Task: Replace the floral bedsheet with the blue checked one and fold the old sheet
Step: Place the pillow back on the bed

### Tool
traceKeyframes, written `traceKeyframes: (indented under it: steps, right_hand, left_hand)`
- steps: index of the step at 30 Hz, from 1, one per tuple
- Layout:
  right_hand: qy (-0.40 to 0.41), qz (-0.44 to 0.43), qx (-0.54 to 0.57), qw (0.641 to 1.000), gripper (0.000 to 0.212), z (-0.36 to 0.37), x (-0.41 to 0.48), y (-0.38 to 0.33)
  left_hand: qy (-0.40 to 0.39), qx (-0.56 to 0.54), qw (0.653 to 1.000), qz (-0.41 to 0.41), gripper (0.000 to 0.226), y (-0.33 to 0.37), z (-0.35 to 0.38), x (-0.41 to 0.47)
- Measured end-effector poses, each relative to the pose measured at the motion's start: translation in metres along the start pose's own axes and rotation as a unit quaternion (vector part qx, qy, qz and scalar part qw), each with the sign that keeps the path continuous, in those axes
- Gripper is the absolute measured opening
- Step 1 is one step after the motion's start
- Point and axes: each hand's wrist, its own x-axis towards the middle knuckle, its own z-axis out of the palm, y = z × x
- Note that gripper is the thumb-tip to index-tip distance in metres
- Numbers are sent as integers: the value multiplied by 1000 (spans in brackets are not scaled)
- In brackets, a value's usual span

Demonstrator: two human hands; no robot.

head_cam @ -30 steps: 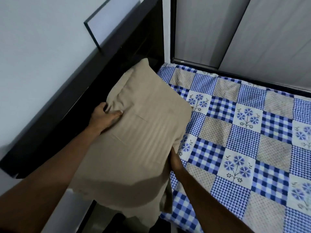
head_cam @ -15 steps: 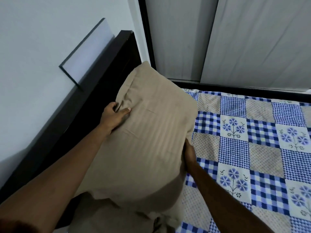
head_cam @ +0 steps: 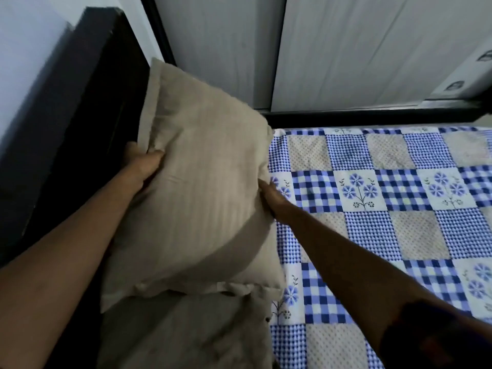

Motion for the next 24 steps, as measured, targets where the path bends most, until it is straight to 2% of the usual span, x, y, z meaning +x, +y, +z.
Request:
traceKeyframes:
  steps: [1,3,6,8,10,13,16,18,21,24]
  right_hand:
    - [-7,-1,-28,1000,52,7,3,7]
    - [-39,19,-79,996,83,16,7,22]
    - [-41,37,-100,993,117,27,12,35]
    - [-43,43,-107,992,127,30,17,42]
    - [-48,44,-113,991,125,29,16,45]
    - [-64,12,-87,994,102,18,7,47]
    - [-17,-47,-43,998,73,2,-12,62]
    - [50,-74,-90,992,60,-16,-33,83]
    - [112,-83,-206,969,58,-55,-56,129]
    - [119,-126,-309,935,65,-96,-77,169]
  left_hand:
    - [-17,10,1000,-22,87,-10,5,5]
    - [-36,38,998,-27,85,-30,17,9]
    - [-4,102,995,-7,75,-41,28,6]
    - [35,155,987,39,70,-41,27,-1]
    - [81,246,957,127,67,-40,24,-16]
    - [111,329,887,305,62,-41,38,-63]
    - [24,351,836,421,53,-44,76,-132]
    - [-44,384,789,478,48,-45,111,-176]
    - [-145,479,708,499,47,-50,168,-223]
    - [-219,553,674,437,52,-68,213,-240]
